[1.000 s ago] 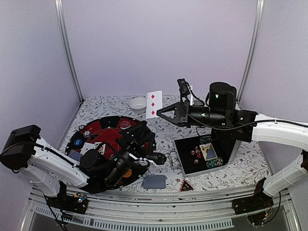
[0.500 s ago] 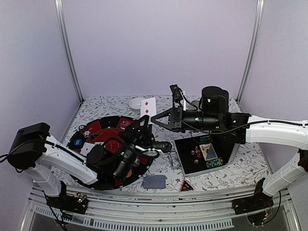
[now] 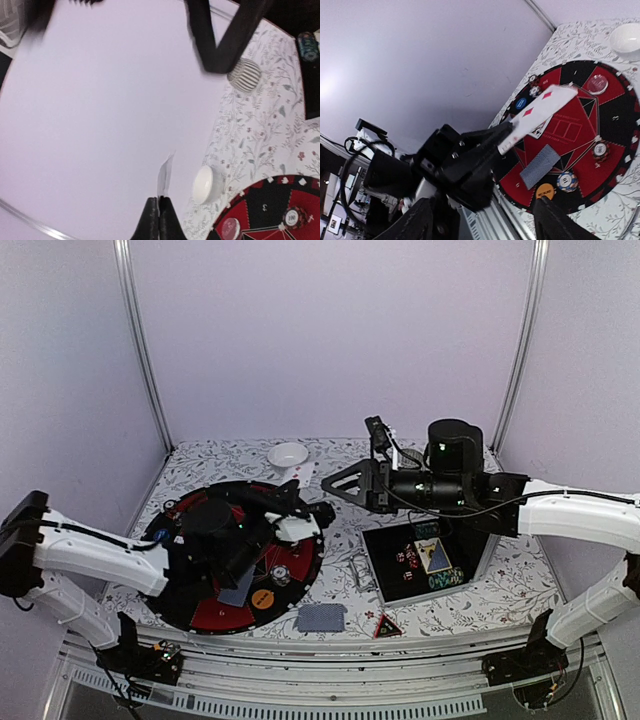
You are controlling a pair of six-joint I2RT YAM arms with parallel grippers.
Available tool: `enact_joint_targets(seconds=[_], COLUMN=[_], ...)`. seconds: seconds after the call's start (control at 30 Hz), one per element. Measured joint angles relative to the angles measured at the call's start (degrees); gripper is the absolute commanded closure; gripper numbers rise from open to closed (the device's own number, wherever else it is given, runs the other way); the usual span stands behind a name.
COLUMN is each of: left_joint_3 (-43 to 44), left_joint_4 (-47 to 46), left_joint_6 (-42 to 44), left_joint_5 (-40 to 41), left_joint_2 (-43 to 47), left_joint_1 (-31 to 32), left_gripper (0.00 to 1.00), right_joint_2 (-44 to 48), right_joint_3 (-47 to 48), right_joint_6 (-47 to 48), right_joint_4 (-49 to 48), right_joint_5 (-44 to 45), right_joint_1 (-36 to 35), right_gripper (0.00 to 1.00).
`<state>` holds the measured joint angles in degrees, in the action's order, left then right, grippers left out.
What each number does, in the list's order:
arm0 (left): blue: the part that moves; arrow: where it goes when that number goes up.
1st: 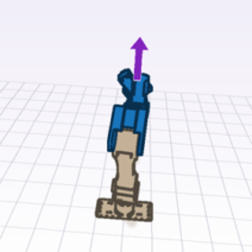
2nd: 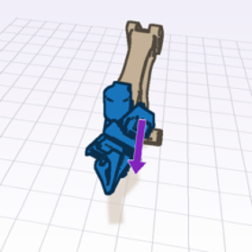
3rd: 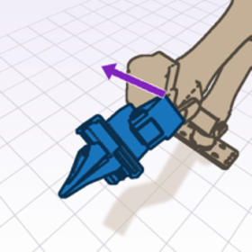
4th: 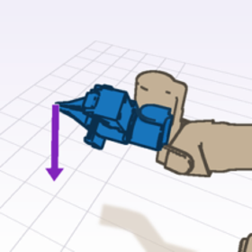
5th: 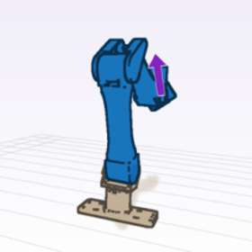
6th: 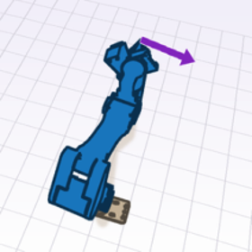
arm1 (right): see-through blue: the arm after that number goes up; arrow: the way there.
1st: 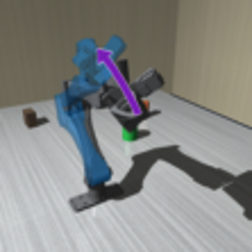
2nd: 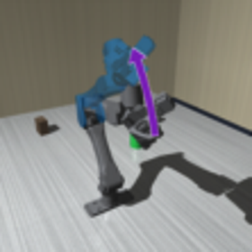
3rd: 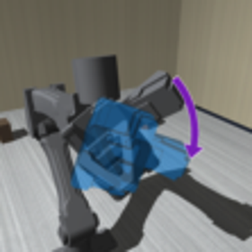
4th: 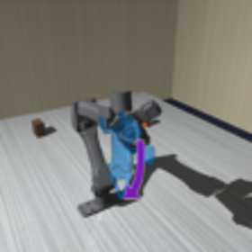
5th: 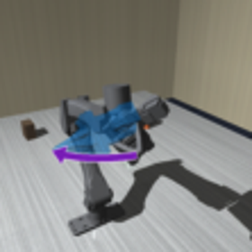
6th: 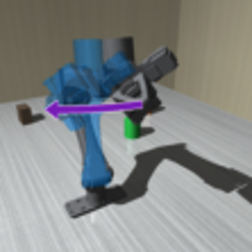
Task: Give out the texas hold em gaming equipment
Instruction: Pass from the right arm to the left, then place the poker card in the community card area.
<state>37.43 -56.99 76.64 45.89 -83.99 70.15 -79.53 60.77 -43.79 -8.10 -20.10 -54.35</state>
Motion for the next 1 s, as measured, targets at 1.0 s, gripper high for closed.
enact_joint_targets(seconds=[1.0], left_joint_3=[2.9], left_joint_4=[56.0], left_joint_6=[-26.7], left_joint_5=[-35.8], left_joint_2=[1.1], left_joint_1=[-41.0], left_gripper=[1.00], right_joint_2=[11.3], right_joint_3=[-10.3], right_joint_6=[20.7], right_joint_4=[10.3], right_joint_5=[-3.2], right_joint_1=[15.1], right_gripper=[0.00])
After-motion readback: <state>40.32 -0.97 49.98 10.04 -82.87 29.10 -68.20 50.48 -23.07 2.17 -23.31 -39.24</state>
